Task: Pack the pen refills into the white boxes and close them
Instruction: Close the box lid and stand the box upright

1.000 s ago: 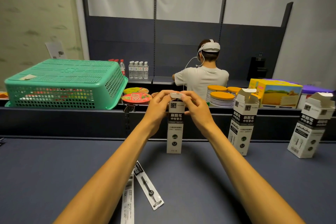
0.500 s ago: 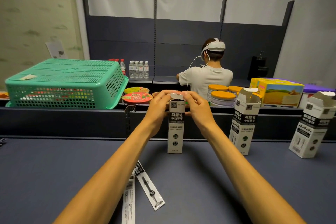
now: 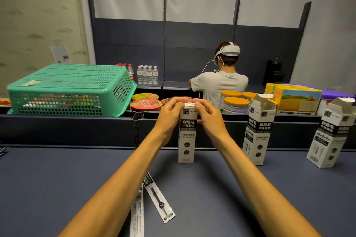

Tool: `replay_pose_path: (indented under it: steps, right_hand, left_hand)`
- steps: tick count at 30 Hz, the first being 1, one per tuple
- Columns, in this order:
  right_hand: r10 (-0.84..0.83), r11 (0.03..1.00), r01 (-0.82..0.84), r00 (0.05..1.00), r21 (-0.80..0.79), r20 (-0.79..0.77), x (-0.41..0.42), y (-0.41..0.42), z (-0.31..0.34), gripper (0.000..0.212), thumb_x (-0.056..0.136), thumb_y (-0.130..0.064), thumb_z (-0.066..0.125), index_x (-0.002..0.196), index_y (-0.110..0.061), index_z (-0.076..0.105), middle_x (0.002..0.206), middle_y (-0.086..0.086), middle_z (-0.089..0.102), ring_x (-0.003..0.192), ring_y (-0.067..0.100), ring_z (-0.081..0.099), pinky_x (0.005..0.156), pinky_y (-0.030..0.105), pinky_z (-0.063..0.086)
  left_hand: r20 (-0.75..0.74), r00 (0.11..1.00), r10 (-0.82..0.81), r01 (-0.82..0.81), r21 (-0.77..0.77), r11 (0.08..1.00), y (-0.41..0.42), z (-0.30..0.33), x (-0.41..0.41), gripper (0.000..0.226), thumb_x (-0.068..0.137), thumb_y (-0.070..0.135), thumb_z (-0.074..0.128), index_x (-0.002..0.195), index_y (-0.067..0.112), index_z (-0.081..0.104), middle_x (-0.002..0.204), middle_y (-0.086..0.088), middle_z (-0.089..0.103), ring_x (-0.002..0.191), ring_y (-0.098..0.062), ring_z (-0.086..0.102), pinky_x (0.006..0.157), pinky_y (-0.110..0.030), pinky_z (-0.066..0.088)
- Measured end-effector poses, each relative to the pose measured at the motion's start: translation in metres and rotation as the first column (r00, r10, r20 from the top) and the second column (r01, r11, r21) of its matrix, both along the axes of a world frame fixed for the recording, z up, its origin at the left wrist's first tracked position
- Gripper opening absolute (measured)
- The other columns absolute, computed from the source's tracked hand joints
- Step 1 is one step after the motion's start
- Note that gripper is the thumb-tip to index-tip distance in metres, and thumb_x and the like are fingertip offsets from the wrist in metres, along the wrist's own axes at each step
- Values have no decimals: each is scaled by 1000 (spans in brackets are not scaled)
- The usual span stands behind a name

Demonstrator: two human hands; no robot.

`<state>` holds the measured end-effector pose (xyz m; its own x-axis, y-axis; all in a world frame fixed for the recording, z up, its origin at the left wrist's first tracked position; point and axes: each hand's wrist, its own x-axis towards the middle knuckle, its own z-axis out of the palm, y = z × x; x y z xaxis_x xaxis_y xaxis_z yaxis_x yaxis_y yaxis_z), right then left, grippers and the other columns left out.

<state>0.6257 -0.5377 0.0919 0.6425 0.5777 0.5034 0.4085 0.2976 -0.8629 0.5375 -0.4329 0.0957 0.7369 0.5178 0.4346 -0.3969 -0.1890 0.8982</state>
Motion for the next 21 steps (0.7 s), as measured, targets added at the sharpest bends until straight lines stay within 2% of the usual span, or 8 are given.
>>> replay_pose_path:
  steps: [3, 6, 10, 13, 14, 16, 18, 21]
  right_hand:
    - [-49, 999, 50, 998, 8, -45, -1, 6, -1, 25, 102, -31, 48, 114, -20, 67, 105, -1, 68, 97, 13, 66, 69, 23, 57]
    - [-108, 994, 108, 994, -10, 4, 4, 11, -3, 19, 101, -31, 50, 112, -26, 63, 105, -1, 68, 97, 15, 67, 74, 29, 59]
    - [-112, 993, 112, 993, -34, -20, 5, 15, -4, 24, 100, -29, 52, 124, -28, 49, 112, 6, 66, 95, 14, 67, 62, 18, 53]
    - [-140, 990, 139, 988, -25, -62, 3, 16, -3, 25, 100, -27, 52, 124, -24, 47, 109, 9, 67, 88, 11, 67, 57, 14, 51]
    - [-177, 984, 175, 984, -41, -37, 2, 16, -4, 25, 100, -29, 51, 123, -24, 46, 109, 8, 67, 88, 11, 67, 60, 18, 53]
    - [-277, 950, 289, 955, -122, 103, -1, 14, -5, 28, 100, -41, 46, 124, -27, 45, 107, 4, 67, 92, 14, 66, 72, 35, 59]
    - [-353, 878, 415, 898, -239, 261, -7, 8, -4, 37, 101, -52, 35, 127, -28, 43, 109, 0, 65, 98, 18, 64, 83, 46, 56]
    - [-387, 801, 497, 855, -334, 345, -17, -11, -1, 49, 100, -57, 25, 133, -26, 43, 124, 2, 60, 113, 22, 58, 91, 45, 48]
  left_hand:
    - [11, 1000, 28, -28, -10, 1000, -1, 1, 5, 18, 98, 22, 49, 107, 21, 64, 107, -10, 66, 96, -19, 65, 70, -27, 53]
    - [-8, 999, 48, -48, 0, 999, -2, 1, 9, 21, 98, 27, 48, 115, 25, 61, 107, -11, 66, 94, -19, 66, 68, -26, 53]
    - [-20, 996, 82, -82, 27, 996, 0, 2, 9, 28, 101, 20, 41, 125, 22, 55, 108, -7, 65, 82, -7, 65, 60, -20, 50]
    - [-43, 990, 132, -127, 94, 987, 0, 4, 11, 30, 101, 21, 40, 128, 22, 53, 113, -5, 63, 86, -9, 64, 61, -18, 50]
    - [-63, 986, 157, -148, 132, 980, -1, 4, 12, 31, 102, 23, 39, 131, 23, 52, 115, -3, 62, 89, -9, 63, 62, -17, 50]
    - [-123, 967, 225, -191, 240, 952, -3, 4, 10, 38, 104, 30, 34, 139, 25, 46, 121, 4, 55, 93, -3, 58, 63, -11, 47]
    - [-186, 941, 282, -206, 346, 915, -4, 1, 3, 46, 104, 38, 28, 148, 24, 34, 129, 2, 48, 103, 0, 51, 70, -10, 41]
    - [-205, 909, 363, -235, 468, 852, -3, 0, -15, 50, 104, 45, 26, 147, 20, 33, 142, -6, 46, 124, -13, 43, 90, -24, 36]
